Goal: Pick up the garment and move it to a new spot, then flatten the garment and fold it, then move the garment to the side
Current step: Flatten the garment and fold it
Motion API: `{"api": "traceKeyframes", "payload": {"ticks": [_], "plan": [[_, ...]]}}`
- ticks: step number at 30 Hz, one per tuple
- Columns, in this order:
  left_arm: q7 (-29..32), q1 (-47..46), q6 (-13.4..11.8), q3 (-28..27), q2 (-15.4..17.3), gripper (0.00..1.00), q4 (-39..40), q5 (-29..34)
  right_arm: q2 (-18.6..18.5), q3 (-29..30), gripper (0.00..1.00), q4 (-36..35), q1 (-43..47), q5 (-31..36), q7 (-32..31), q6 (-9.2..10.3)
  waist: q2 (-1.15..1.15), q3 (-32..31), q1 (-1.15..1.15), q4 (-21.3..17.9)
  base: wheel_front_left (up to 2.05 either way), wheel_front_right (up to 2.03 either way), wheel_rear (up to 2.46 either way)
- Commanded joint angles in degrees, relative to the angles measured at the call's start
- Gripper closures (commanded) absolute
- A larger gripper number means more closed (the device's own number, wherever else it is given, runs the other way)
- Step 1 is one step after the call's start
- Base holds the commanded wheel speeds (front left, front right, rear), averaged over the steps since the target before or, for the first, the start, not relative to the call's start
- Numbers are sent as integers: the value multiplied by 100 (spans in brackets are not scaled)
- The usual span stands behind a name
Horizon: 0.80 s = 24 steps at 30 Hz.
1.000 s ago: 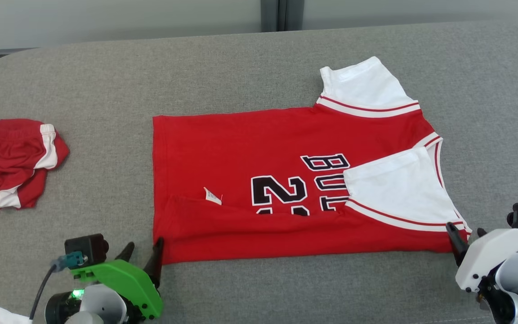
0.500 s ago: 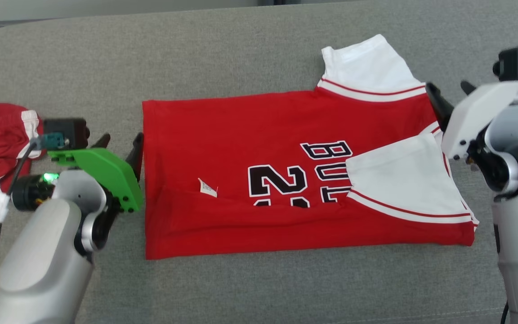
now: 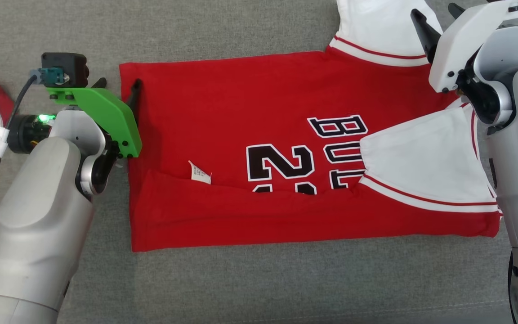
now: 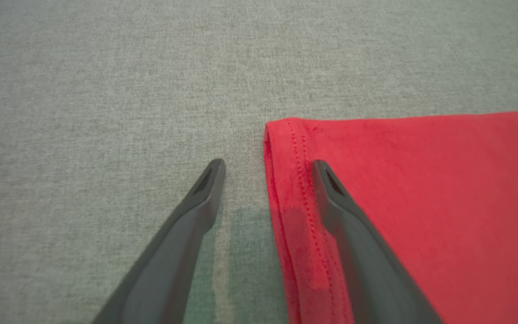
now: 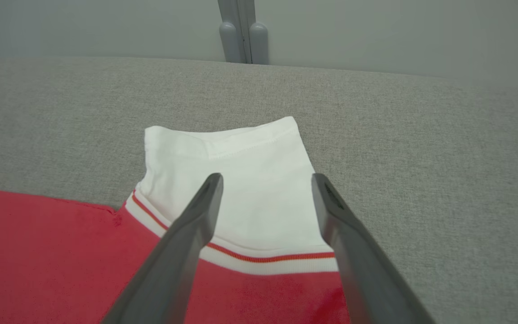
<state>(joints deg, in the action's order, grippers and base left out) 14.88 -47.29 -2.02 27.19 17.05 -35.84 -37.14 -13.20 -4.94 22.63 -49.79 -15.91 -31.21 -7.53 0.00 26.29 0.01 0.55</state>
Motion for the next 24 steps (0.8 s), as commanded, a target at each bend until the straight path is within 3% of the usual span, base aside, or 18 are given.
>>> {"api": "traceKeyframes", "payload": {"ticks": [1,6,15,17,18,20,21,24], "plan": [[-54,-161,27,-4,-10,0,-59,45,-23,-2,0,79,-95,-42,92,8,0,158,-1,-8,0,0,0],[-55,-276,72,63,-128,0,-341,2,-67,-74,0,386,-172,-111,292,8,0,196,-1,-19,0,0,0],[172,-348,425,203,-362,0,-501,-193,-159,-127,0,633,-296,-256,345,8,0,261,-1,-24,0,0,0],[173,-410,349,246,-306,2,-569,-97,-161,-146,0,675,-370,-273,331,8,0,319,-1,-26,0,0,0],[180,-429,325,273,-270,22,-600,-46,-164,-163,0,695,-407,-269,309,8,0,348,-1,-27,0,0,0],[158,-462,330,289,-263,87,-643,-33,-207,-204,0,740,-511,-233,267,8,0,415,-1,-16,0,0,0],[166,-478,327,314,-261,100,-658,-1,-251,-235,0,777,-563,-191,222,8,0,446,-1,-1,0,0,0],[186,-481,339,366,-280,100,-646,19,-365,-285,0,865,-714,-68,78,8,0,513,-1,57,0,0,0]]}}
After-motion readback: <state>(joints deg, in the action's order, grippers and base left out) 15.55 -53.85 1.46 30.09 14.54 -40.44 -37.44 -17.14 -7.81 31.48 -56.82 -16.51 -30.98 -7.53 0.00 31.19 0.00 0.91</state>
